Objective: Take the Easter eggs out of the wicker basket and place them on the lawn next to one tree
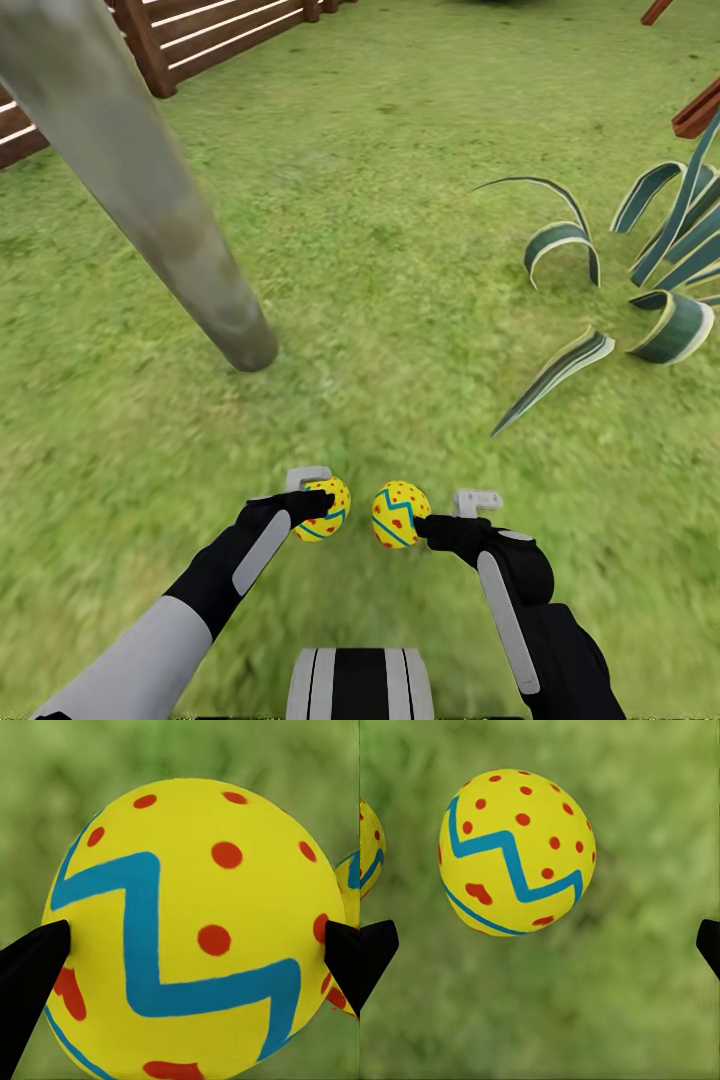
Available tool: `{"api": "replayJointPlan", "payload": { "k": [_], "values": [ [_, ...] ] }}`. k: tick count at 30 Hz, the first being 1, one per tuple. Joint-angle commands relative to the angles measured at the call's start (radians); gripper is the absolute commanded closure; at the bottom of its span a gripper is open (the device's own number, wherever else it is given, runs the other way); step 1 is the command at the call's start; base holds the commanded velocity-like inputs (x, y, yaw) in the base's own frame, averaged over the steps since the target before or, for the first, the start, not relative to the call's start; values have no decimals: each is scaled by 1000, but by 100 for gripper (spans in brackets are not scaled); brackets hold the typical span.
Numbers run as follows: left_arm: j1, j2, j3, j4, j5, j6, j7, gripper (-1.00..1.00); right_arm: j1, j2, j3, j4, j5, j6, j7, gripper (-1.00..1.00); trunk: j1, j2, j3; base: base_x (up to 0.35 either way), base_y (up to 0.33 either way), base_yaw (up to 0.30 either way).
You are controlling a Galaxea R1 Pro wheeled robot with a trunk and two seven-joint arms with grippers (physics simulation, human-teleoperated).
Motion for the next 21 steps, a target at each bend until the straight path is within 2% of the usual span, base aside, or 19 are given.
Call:
{"api": "replayJointPlan", "payload": {
  "k": [1,7,11,19,21],
  "values": [
    [-1,0,-2,-2,10,2,9,100,-1,0,1,-1,-11,3,-10,-100,0,-1,-5,0,0,0],
    [-1,1,-2,-2,11,2,9,100,-1,1,1,-1,-11,3,-10,-100,1,-1,-8,0,0,0],
    [-1,1,-2,-2,11,2,9,100,0,1,1,-1,-11,3,-10,-100,2,-2,-24,0,0,0],
    [-1,2,-2,-3,11,2,9,100,0,1,2,-1,-11,3,-10,-100,2,-2,-24,0,0,0],
    [-1,2,-2,-2,11,2,9,100,0,1,2,-1,-11,3,-10,-100,3,-2,-32,0,0,0]
  ]
}}
